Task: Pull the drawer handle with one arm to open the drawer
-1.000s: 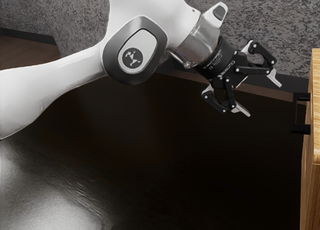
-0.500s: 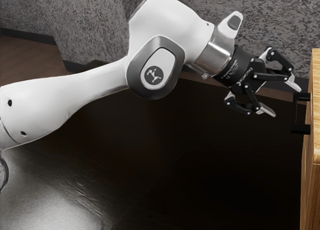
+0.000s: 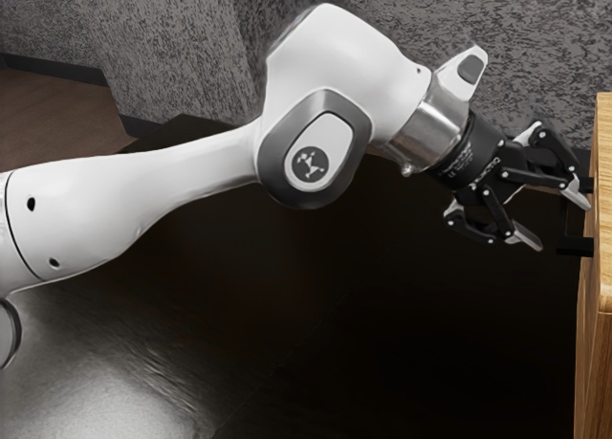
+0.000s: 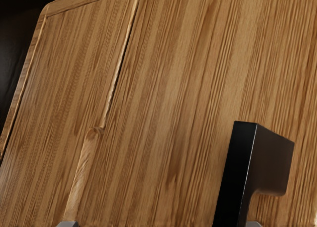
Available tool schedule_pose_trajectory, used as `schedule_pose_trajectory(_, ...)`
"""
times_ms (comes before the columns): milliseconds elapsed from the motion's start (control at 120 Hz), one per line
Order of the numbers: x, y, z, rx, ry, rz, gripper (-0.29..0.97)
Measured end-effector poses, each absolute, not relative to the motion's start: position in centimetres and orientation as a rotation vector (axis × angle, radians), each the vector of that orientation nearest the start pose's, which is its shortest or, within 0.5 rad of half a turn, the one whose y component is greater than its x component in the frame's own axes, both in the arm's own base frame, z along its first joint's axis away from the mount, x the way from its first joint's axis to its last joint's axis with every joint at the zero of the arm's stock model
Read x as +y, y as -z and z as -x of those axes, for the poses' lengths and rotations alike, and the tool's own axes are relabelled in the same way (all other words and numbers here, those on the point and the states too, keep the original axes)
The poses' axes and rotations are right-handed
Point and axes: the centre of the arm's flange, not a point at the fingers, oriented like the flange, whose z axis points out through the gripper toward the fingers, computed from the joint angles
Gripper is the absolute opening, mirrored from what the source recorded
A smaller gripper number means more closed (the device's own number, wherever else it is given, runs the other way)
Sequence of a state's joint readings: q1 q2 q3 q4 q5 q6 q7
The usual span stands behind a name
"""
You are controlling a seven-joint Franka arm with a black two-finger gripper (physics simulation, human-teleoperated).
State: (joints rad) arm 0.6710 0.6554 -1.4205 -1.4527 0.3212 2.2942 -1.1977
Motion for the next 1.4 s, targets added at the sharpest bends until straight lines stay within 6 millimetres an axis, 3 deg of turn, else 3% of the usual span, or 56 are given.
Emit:
schedule_pose_trajectory(325,-24.7,-62.8,-62.3,0.695,-0.195,-2.279,0.32)
schedule_pose_trajectory(475,-23.4,-63.3,-61.1,0.692,-0.186,-2.287,0.31)
schedule_pose_trajectory(1400,-17.2,-63.9,-58.5,0.749,-0.197,-2.303,0.12)
